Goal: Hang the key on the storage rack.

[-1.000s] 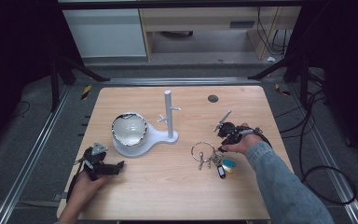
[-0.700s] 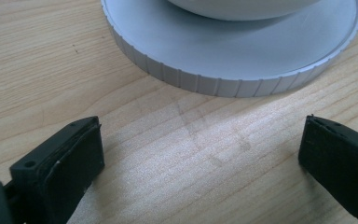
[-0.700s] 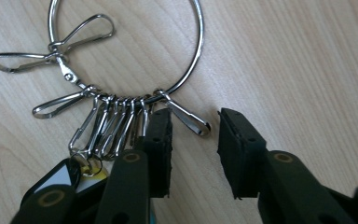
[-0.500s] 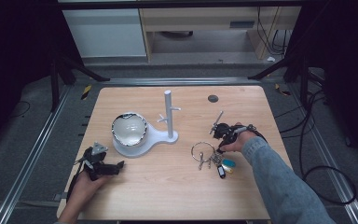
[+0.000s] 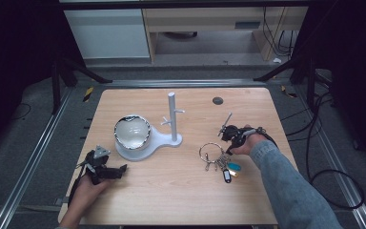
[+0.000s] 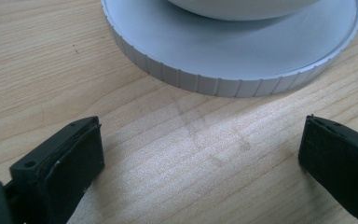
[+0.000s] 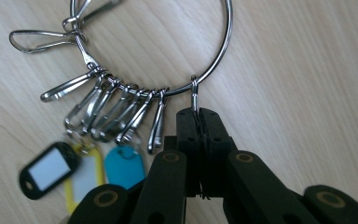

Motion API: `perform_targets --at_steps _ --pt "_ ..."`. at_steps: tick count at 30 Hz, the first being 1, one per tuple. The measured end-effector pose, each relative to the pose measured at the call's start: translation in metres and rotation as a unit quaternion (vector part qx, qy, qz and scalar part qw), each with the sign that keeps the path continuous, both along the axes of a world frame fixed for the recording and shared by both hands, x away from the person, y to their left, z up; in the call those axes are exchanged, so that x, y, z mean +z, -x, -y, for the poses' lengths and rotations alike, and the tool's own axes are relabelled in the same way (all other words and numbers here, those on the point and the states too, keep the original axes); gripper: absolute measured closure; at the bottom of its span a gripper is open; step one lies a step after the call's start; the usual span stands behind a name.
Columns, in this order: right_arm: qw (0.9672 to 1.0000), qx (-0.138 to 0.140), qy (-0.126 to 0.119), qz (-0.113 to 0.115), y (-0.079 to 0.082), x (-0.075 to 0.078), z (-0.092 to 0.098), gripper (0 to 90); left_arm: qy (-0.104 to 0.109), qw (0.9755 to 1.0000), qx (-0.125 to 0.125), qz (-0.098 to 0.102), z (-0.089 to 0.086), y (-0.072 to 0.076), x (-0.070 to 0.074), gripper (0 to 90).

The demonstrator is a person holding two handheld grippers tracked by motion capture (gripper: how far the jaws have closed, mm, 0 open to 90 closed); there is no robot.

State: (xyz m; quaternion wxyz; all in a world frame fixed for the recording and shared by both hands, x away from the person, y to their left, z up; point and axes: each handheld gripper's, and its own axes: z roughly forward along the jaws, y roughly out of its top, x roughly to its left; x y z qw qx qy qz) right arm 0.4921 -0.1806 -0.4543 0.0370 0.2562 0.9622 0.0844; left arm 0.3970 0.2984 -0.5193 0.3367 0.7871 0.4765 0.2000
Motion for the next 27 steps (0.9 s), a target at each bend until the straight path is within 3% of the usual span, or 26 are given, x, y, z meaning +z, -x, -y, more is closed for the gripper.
perform_targets --at_steps 3,10,14,24,27 --pt "1.0 -0.006 0.004 -0.002 -0.001 -0.001 0.009 88.2 0.0 1.0 0.0 0.0 0.0 0.0 0.0 0.0" --pt "1.0 -0.004 0.007 -0.004 -0.001 -0.005 0.005 80.6 0.0 1.0 0.0 0.0 0.0 0.0 0.0 0.0" --pt "0.9999 -0.003 0.009 -0.011 -0.003 -0.007 -0.003 83.8 0.0 1.0 0.0 0.0 0.0 0.0 0.0 0.0" --pt "0.9998 -0.006 0.001 -0.018 -0.004 -0.006 0.0 88.7 0.0 1.0 0.0 0.0 0.0 0.0 0.0 0.0" --pt "0.9999 -0.006 -0.007 -0.013 -0.002 0.007 0.002 88.8 0.0 1.0 0.0 0.0 0.0 0.0 0.0 0.0"
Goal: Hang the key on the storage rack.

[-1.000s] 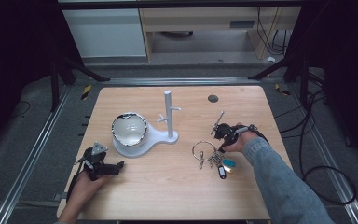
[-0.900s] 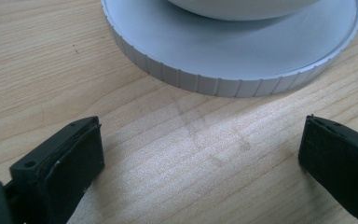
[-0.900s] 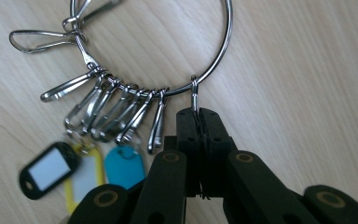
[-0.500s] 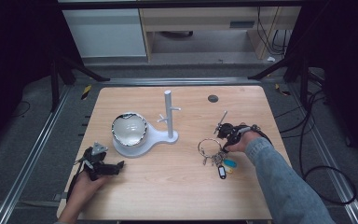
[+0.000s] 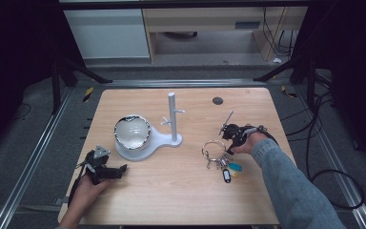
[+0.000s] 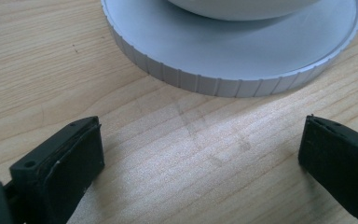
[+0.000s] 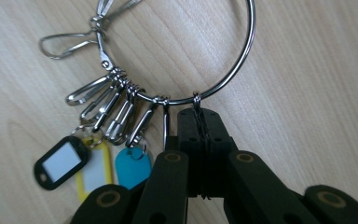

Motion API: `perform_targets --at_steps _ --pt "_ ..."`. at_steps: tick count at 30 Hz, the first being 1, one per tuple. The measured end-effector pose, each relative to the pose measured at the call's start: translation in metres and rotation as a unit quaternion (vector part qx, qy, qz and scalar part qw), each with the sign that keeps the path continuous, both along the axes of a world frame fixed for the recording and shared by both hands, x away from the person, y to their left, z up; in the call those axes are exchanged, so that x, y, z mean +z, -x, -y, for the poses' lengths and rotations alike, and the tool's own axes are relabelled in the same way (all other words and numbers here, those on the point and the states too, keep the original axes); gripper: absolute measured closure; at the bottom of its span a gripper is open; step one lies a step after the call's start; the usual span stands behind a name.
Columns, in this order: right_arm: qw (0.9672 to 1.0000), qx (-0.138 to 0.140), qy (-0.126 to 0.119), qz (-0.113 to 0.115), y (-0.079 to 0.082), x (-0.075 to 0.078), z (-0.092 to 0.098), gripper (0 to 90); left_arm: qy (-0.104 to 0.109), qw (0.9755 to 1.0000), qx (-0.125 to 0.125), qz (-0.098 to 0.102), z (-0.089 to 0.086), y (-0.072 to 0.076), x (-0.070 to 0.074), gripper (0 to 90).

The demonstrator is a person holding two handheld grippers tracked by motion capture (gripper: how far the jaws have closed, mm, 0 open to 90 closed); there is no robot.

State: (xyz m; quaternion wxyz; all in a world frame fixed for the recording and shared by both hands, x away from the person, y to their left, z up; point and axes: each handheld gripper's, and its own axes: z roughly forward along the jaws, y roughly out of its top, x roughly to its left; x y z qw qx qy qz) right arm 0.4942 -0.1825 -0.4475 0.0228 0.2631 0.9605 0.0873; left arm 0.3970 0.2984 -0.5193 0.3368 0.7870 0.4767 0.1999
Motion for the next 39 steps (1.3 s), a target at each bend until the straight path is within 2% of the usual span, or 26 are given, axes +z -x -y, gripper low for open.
perform_targets --at_steps 3,5,6,7,8,9,10,13,18,24,28,30,31,39 --pt "1.0 -0.001 -0.003 0.0 0.001 0.007 0.0 88.8 0.0 1.0 0.0 0.0 0.0 0.0 0.0 0.0" --pt "1.0 0.001 -0.007 0.006 0.001 0.019 0.001 88.8 0.0 1.0 0.0 0.0 0.0 0.0 0.0 0.0" --pt "0.9999 0.0 -0.014 0.008 0.001 0.031 0.001 88.9 0.0 1.0 0.0 0.0 0.0 0.0 0.0 0.0" --pt "0.9999 0.0 -0.014 0.008 0.001 0.031 0.001 88.9 0.0 1.0 0.0 0.0 0.0 0.0 0.0 0.0" --pt "0.9997 0.002 -0.019 0.014 0.002 0.043 0.0 88.9 0.0 1.0 0.0 0.0 0.0 0.0 0.0 0.0" --pt "0.9997 0.002 -0.019 0.014 0.002 0.043 0.0 88.9 0.0 1.0 0.0 0.0 0.0 0.0 0.0 0.0" --pt "0.9995 0.002 -0.025 0.018 0.003 0.052 -0.001 88.9 0.0 1.0 0.0 0.0 0.0 0.0 0.0 0.0" --pt "0.9992 0.007 -0.03 0.024 0.004 0.061 -0.002 88.9 0.0 1.0 0.0 0.0 0.0 0.0 0.0 0.0" --pt "0.9986 0.009 -0.036 0.037 0.003 0.086 -0.005 89.0 0.0 1.0 0.0 0.0 0.0 0.0 0.0 0.0" --pt "0.9981 0.005 -0.039 0.048 0.0 0.102 -0.007 89.0 0.001 1.0 0.001 0.001 0.0 0.0 0.0 0.0" --pt "0.9969 0.01 -0.042 0.066 -0.004 0.118 -0.013 89.0 0.0 1.0 0.0 0.001 0.0 0.0 0.0 0.0" --pt "0.9967 0.012 -0.043 0.068 -0.004 0.121 -0.014 89.0 0.0 1.0 0.0 0.001 0.0 0.0 0.0 0.0" --pt "0.9962 0.013 -0.042 0.074 -0.006 0.13 -0.018 89.0 0.0 1.0 0.0 0.001 0.0 0.0 0.0 0.0" --pt "0.9949 0.023 -0.039 0.09 -0.009 0.153 -0.032 89.0 0.0 1.0 0.0 0.001 0.0 0.0 0.0 0.0"
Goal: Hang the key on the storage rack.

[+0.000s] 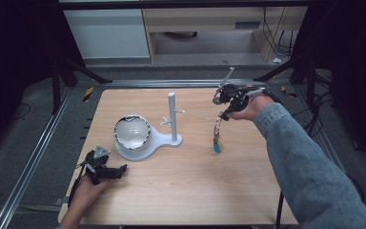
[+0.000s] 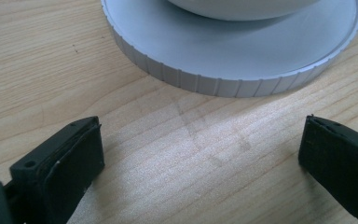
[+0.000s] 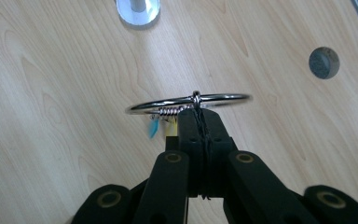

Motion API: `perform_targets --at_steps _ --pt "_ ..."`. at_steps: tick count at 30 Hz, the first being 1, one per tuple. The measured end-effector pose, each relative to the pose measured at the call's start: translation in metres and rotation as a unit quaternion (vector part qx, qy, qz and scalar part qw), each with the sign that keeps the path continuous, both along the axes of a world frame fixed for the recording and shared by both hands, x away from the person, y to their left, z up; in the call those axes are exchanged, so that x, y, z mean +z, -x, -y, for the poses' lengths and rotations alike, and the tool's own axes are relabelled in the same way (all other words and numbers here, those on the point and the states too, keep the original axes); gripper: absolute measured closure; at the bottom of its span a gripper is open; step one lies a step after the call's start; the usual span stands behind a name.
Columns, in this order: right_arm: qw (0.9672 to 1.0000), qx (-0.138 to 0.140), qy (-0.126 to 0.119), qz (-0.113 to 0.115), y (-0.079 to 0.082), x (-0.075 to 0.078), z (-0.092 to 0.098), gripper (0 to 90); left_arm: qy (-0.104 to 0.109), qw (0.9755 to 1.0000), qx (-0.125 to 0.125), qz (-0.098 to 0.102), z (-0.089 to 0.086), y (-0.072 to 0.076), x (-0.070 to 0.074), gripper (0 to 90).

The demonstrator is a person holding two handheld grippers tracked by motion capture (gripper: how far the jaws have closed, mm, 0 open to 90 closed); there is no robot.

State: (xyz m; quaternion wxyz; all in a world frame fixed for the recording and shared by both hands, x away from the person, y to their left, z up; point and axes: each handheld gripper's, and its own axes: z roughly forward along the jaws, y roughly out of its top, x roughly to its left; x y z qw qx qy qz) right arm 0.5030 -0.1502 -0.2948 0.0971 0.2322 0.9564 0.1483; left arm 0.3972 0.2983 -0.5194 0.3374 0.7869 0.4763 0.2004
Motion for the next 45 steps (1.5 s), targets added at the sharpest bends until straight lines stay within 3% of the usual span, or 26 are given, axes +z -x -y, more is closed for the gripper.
perform_targets --at_steps 26,45 --pt "0.9994 0.021 0.005 0.027 -0.001 0.038 -0.025 89.0 0.0 1.0 0.0 0.0 0.0 0.0 0.0 0.0" --pt "0.9977 0.045 0.011 0.051 0.003 0.074 -0.055 89.0 0.0 1.0 0.0 0.0 0.0 0.0 0.0 0.0"
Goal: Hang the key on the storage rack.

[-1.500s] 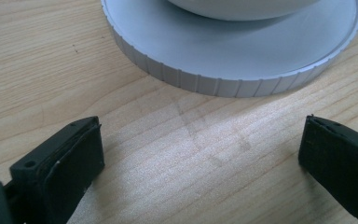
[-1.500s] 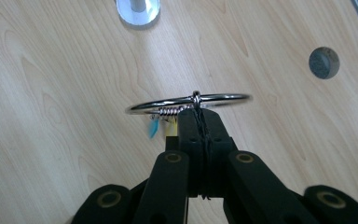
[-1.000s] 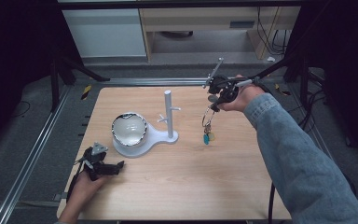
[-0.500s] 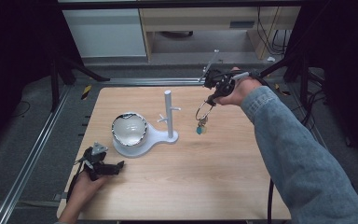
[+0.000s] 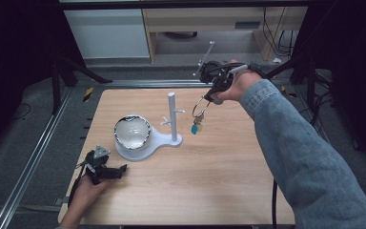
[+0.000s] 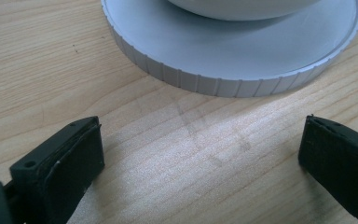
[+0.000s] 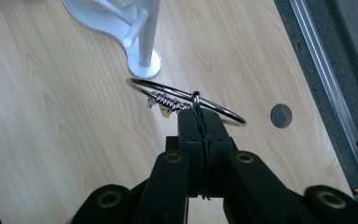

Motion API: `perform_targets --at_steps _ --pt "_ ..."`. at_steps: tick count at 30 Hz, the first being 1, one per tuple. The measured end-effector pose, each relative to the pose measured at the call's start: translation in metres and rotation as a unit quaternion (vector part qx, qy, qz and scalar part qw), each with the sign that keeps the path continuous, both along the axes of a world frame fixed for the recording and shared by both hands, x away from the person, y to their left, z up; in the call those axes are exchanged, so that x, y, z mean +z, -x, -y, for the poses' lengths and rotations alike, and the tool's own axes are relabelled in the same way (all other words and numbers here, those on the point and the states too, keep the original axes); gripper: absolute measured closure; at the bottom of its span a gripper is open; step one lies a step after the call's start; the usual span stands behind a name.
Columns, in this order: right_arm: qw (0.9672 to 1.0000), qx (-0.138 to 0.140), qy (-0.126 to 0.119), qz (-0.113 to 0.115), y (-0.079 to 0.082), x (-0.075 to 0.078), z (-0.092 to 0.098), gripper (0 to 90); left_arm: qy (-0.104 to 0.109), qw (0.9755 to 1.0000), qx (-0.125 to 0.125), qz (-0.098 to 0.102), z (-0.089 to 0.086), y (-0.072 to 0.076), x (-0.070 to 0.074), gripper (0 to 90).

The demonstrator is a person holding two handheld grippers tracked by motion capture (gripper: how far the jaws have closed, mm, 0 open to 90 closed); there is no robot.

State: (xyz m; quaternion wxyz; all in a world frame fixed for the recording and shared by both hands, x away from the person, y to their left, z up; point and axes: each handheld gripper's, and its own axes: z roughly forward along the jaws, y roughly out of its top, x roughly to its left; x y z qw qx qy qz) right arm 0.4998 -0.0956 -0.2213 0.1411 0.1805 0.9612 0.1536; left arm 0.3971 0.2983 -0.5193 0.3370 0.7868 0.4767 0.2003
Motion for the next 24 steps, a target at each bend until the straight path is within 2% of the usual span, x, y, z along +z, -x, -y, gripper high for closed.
perform_targets --at_steps 12,19,24 --pt "0.9998 0.013 0.002 0.014 0.012 0.025 -0.016 89.0 0.0 1.0 0.0 0.0 0.0 0.0 0.0 0.0" --pt "0.9994 0.029 0.008 0.015 0.014 0.025 -0.025 89.1 0.0 1.0 0.0 0.0 0.0 0.0 0.0 0.0" --pt "0.9993 0.033 0.018 0.008 0.01 0.016 -0.035 89.0 0.0 1.0 0.0 0.0 0.0 0.0 0.0 0.0"
